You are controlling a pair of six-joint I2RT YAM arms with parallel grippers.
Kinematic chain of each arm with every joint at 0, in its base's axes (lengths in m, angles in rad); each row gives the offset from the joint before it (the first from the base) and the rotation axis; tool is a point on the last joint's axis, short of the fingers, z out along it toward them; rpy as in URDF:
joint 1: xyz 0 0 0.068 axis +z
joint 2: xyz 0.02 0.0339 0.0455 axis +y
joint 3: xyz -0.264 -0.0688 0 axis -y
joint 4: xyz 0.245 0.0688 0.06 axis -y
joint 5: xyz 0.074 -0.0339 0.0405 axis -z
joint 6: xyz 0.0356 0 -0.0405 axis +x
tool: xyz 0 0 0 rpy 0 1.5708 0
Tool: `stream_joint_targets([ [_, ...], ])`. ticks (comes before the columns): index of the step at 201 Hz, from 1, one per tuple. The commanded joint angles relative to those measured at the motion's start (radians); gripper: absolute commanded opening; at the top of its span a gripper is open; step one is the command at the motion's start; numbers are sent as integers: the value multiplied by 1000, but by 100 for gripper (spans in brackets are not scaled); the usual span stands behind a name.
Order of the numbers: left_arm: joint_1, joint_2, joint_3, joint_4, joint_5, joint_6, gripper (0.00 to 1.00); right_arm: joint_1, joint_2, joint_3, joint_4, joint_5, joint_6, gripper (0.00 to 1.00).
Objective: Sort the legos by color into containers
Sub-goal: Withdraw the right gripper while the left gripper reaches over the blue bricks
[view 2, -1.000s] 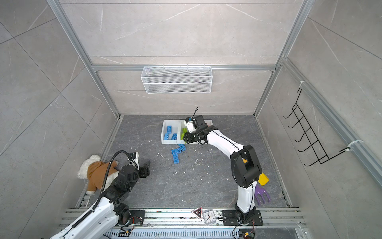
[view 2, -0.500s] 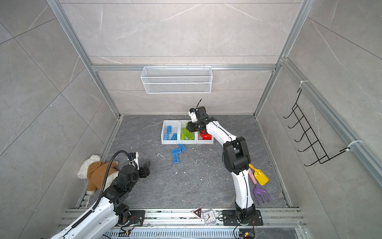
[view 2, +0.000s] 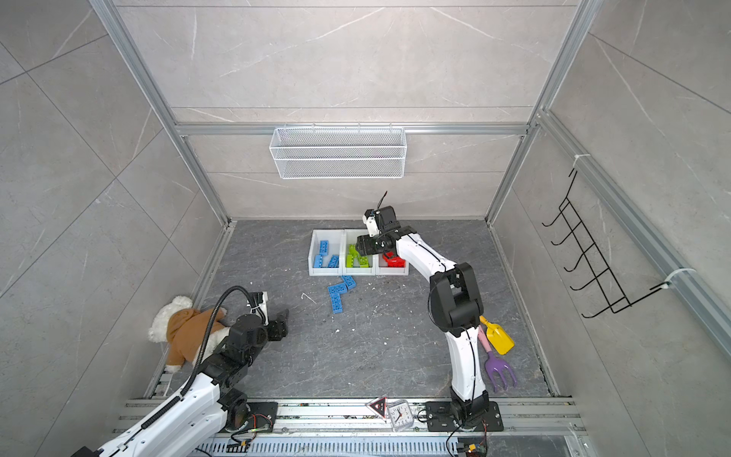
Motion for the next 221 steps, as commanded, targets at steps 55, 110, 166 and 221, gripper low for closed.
stream_joint_targets([
  [55, -14, 342, 290, -61, 161, -70, 78, -73, -669, -668, 515, 115, 51, 85],
  [110, -198, 601, 586, -222, 33, -194, 79, -113, -885, -944, 624, 144, 135, 88],
  [166, -251, 788, 700, -229, 20, -296, 81, -115, -1041, -1143, 773, 226, 171, 94],
  [221, -277, 909, 812, -261, 9, -306, 82, -115, -1003, -1259, 973, 192, 285, 96],
])
